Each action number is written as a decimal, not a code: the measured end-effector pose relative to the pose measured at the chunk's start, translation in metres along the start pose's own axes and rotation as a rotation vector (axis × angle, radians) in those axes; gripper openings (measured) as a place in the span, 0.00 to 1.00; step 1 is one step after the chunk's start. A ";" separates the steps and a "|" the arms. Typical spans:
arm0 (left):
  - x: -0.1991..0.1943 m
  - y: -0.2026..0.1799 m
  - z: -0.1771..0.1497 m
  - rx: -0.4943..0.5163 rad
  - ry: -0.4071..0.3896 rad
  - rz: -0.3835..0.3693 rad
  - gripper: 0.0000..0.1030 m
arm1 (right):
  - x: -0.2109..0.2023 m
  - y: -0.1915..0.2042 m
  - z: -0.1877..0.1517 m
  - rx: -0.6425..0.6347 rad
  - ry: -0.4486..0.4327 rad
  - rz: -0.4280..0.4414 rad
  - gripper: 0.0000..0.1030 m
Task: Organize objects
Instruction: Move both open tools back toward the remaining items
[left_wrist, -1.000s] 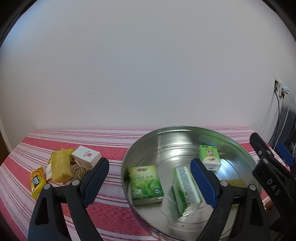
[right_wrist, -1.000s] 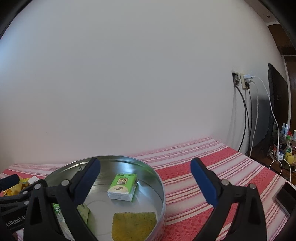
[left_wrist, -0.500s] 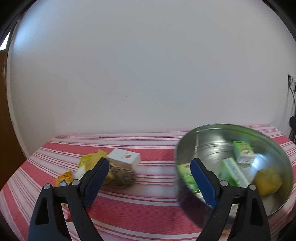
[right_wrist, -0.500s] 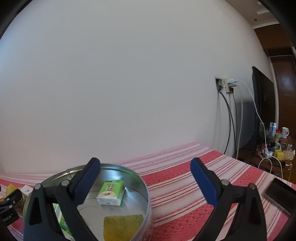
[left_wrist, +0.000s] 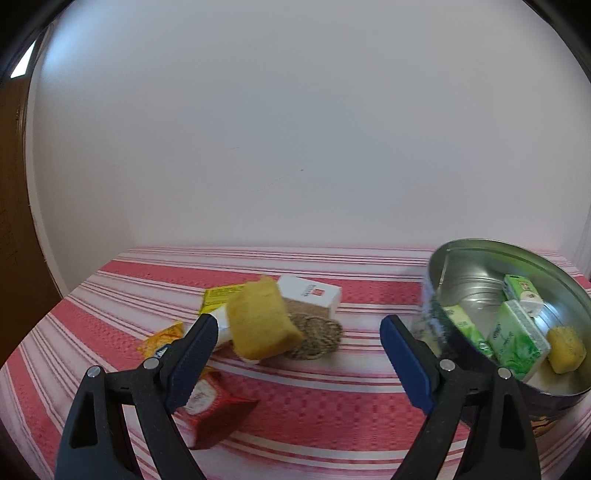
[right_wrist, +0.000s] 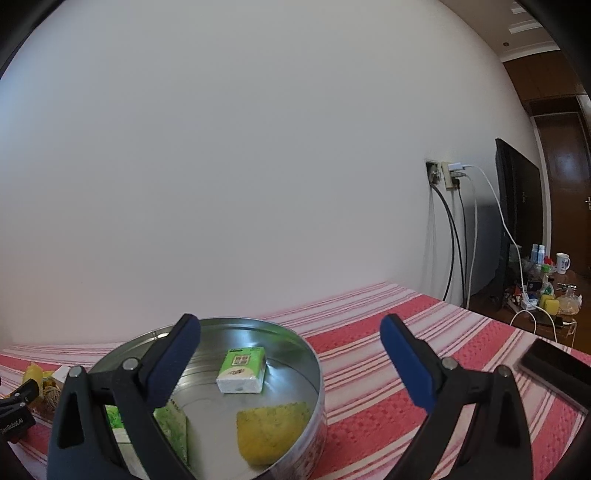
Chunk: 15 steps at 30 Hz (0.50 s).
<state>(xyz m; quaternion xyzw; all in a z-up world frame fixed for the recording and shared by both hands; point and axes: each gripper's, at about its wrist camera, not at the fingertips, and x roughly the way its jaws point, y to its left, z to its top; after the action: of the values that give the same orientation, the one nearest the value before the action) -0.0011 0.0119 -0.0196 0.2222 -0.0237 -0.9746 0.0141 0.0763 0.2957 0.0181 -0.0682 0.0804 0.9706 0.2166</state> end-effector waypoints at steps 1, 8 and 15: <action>0.002 0.002 0.000 0.000 0.001 0.002 0.88 | -0.002 0.002 -0.001 0.004 -0.004 -0.001 0.97; 0.009 0.024 0.000 -0.025 0.022 0.028 0.88 | -0.014 0.027 -0.005 0.001 0.004 0.031 0.97; 0.017 0.051 0.001 -0.049 0.038 0.060 0.88 | -0.024 0.071 -0.010 -0.024 0.017 0.100 0.97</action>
<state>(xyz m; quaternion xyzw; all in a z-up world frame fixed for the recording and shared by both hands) -0.0160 -0.0399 -0.0234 0.2394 -0.0060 -0.9696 0.0493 0.0686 0.2202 0.0209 -0.0748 0.0740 0.9805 0.1662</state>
